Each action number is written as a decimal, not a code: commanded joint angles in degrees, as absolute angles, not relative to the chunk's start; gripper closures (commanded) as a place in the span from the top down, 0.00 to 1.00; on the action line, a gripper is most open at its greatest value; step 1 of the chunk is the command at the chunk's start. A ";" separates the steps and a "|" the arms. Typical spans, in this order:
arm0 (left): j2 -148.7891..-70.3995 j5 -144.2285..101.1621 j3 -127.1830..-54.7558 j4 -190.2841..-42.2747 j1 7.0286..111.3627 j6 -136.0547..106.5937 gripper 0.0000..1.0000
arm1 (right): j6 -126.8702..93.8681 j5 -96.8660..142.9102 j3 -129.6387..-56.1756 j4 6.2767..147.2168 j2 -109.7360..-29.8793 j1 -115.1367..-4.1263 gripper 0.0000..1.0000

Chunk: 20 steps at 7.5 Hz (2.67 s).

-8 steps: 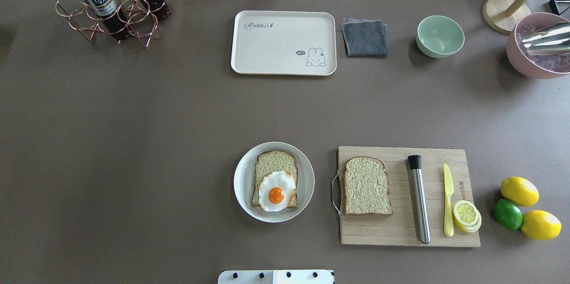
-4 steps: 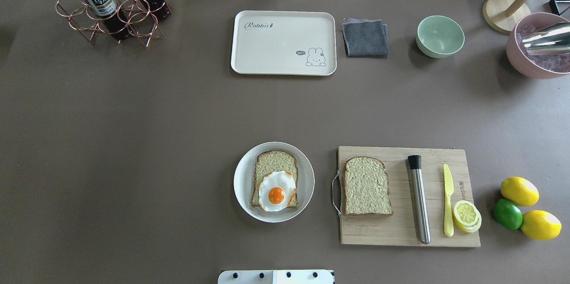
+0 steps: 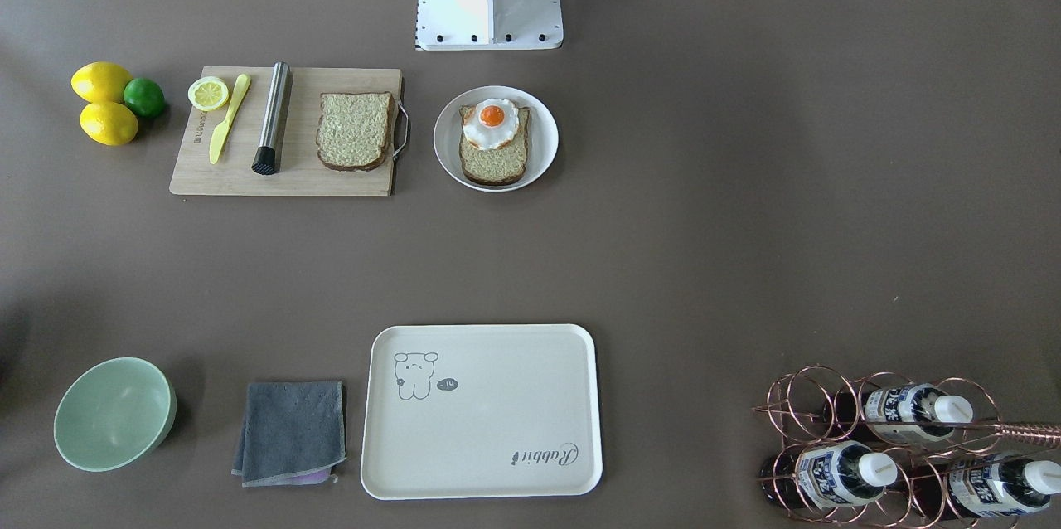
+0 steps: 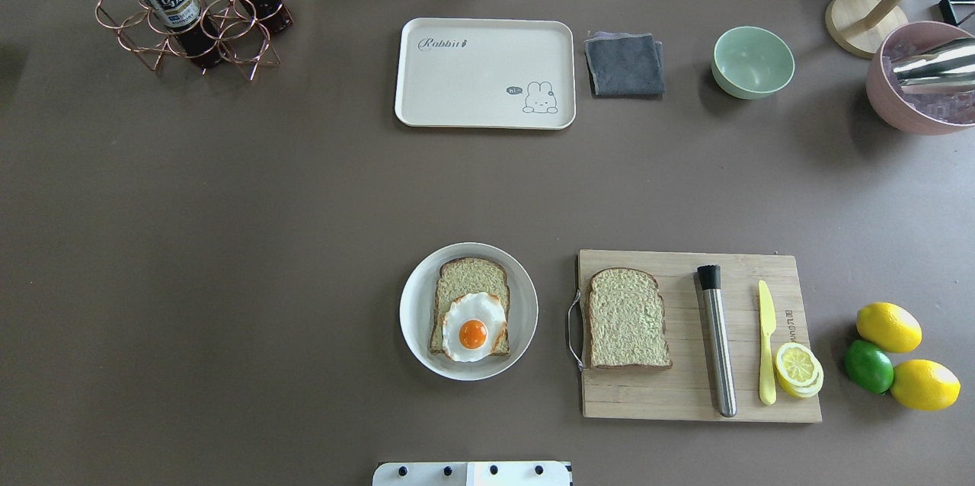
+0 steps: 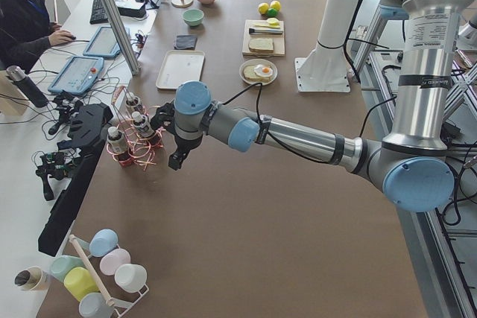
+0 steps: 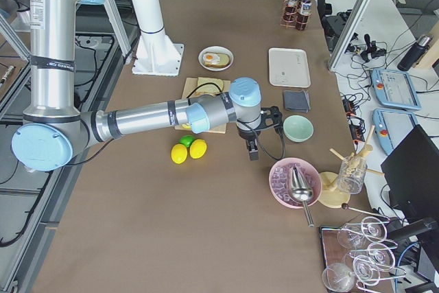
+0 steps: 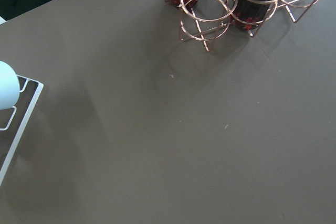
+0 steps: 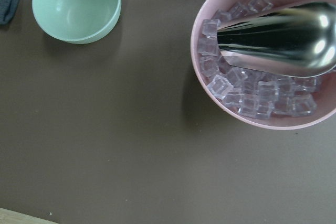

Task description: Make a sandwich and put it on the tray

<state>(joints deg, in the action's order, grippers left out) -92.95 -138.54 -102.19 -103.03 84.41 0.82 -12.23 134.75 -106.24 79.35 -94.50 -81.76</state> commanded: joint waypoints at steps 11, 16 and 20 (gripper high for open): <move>-99.49 -129.03 -107.58 -125.77 51.94 -51.24 0.98 | -78.65 107.68 -114.70 61.00 -90.19 -28.93 0.94; -99.76 -128.94 -107.49 -125.77 51.94 -51.07 0.98 | -78.84 101.08 -113.29 60.82 -88.86 -22.77 0.75; -99.75 -128.94 -107.58 -125.86 51.94 -51.06 0.98 | -80.15 100.81 -113.20 60.82 -88.51 -21.89 0.68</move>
<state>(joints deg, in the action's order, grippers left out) -99.72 -128.94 -107.49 -125.85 51.94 -51.07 -79.44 100.90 -113.23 60.79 -88.58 -22.20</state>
